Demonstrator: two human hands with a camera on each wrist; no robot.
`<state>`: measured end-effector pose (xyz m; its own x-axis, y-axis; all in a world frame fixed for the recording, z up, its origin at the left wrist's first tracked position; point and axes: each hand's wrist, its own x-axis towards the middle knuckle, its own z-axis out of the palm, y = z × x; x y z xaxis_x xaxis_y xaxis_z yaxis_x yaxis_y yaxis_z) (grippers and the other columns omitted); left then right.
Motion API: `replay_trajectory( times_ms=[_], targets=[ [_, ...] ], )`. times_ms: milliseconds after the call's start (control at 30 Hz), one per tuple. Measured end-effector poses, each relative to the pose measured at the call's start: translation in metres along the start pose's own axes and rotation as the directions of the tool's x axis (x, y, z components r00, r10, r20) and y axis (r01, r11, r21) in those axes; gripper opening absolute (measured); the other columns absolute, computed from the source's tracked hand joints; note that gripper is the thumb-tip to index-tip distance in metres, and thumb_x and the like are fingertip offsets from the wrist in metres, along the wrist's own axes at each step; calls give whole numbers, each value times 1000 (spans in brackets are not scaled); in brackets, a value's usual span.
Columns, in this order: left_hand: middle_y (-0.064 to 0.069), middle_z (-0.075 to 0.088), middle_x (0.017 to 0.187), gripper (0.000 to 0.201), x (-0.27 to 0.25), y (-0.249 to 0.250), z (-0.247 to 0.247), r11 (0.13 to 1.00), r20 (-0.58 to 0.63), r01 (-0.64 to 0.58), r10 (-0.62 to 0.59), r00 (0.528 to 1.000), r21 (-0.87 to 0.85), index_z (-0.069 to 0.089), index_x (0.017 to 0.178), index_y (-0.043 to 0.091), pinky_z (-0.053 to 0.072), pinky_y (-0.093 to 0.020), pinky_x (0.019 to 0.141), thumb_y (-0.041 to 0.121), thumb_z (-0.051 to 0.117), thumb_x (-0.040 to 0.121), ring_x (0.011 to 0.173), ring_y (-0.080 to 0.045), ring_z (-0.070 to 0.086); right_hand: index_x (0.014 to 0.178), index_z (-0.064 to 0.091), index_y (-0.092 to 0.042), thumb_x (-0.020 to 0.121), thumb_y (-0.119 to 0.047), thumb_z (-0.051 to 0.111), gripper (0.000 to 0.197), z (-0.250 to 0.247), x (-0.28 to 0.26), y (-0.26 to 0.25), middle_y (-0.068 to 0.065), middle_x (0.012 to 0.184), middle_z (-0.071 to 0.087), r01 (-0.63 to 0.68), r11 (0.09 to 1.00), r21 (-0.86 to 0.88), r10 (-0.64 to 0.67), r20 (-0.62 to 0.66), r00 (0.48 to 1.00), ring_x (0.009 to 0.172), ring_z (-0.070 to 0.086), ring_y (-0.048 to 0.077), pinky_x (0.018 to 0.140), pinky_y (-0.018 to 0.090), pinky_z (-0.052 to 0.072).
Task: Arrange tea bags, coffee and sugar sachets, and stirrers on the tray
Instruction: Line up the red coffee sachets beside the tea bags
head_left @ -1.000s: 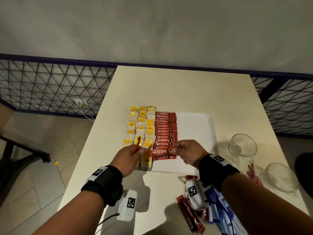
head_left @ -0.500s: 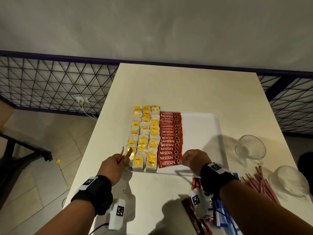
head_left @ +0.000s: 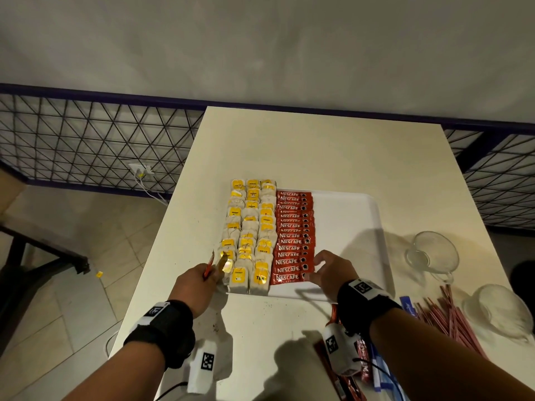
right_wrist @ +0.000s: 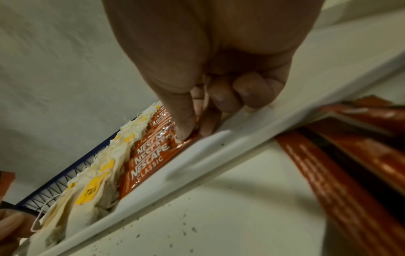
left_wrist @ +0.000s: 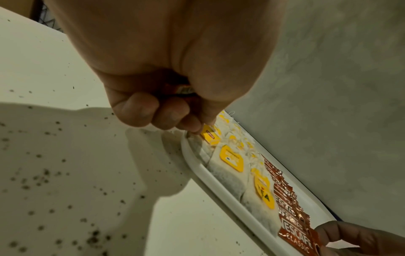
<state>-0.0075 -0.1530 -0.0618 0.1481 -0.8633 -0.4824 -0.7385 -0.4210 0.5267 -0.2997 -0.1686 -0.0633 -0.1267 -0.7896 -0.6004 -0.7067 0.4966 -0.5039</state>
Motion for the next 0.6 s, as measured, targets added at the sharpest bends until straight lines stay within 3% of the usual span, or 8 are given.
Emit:
replay_trajectory(
  times_ms=[300,467,600],
  targets=[
    [-1,65,81,24,-2,3,1,1000,10,-10,10,1000,-12,61,84,19,36,-27,62,34,49,99,77,-19,57,85,55,-28,81,-34,73,19,0,-1,0,-6,91,66,3,1000,-20,-3,-10,1000,79,61,10,71,25,46],
    [-2,64,79,25,-3,2,2,1000,19,-10,11,1000,-25,59,79,21,36,-26,59,33,49,98,76,-20,57,87,54,-29,80,-37,74,23,0,-1,0,-6,90,65,2,1000,-31,-2,-18,1000,76,59,7,63,22,40],
    [-1,64,79,26,-3,2,1,1000,15,-7,8,1000,-17,59,79,21,36,-25,59,35,49,98,75,-18,56,85,54,-28,79,-40,75,25,-1,1,1,-9,88,63,14,991,-130,-17,-20,1000,74,57,5,62,18,39]
  ],
)
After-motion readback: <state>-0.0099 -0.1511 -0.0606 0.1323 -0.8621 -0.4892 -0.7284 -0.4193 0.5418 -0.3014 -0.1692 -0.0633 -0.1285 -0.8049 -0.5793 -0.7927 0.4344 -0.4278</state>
